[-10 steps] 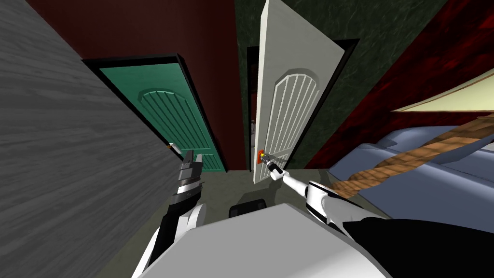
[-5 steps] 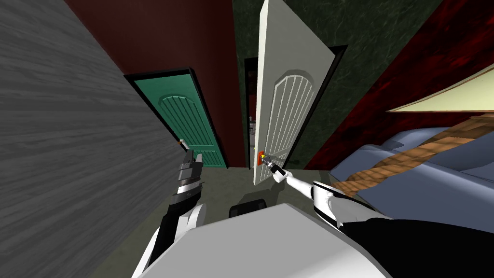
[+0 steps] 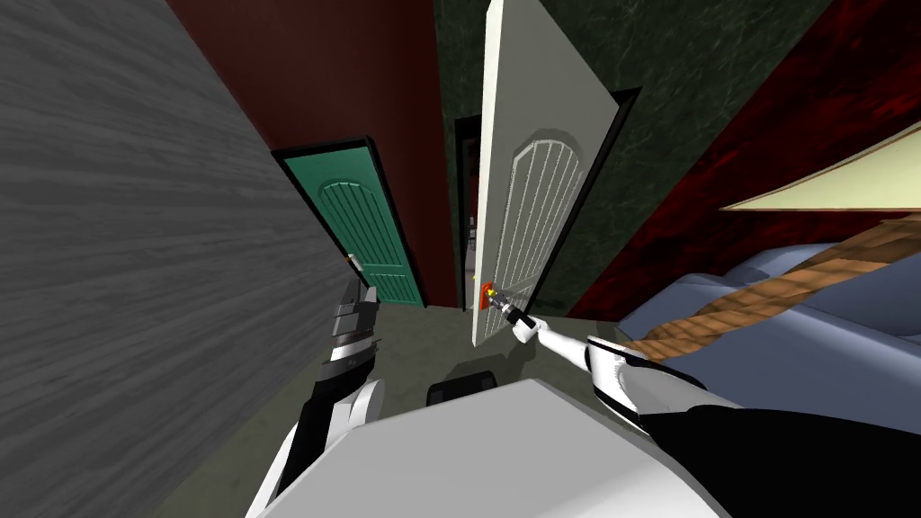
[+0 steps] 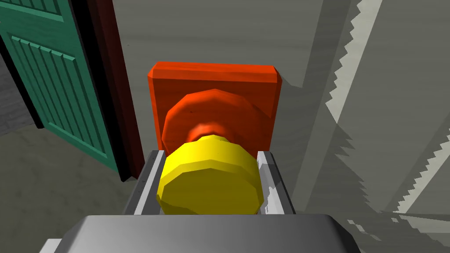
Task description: Pull the door open
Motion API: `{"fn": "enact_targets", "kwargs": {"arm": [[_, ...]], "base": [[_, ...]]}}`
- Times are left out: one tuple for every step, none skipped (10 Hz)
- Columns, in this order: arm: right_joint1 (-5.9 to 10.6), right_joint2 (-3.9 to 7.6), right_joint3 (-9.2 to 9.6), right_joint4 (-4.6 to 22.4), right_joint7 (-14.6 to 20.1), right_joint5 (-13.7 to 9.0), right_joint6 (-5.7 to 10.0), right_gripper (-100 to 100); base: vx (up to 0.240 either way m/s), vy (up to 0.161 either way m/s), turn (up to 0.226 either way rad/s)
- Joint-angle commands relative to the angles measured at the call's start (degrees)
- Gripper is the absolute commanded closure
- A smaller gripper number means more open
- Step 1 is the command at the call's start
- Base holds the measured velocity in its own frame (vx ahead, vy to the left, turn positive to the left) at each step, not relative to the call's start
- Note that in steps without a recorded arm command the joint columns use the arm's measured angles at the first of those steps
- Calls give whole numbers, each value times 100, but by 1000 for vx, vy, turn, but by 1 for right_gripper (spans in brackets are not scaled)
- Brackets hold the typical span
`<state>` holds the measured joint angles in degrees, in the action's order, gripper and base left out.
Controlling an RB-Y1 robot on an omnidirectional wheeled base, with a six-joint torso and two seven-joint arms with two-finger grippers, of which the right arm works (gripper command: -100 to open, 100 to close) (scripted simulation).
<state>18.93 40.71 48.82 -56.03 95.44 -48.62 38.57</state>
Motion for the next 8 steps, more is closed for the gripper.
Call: {"fn": "enact_targets", "kwargs": {"arm": [[-19,160,170,-113,136,26,142,100],[-18,248,279,-151,223,45,226,100],[-17,289,330,-169,263,54,265,100],[-16,364,422,-202,336,70,337,100],[-15,422,495,-228,393,82,392,100],[-36,375,460,-203,339,75,321,100],[-42,464,591,-203,455,117,450,100],[-39,497,630,-203,493,130,496,100]], "base": [[-180,-173,119],[-218,-147,125],[-200,-130,82],[-156,-129,69],[-166,-144,78],[-78,-67,27],[-111,-98,121],[-141,-158,113]]}}
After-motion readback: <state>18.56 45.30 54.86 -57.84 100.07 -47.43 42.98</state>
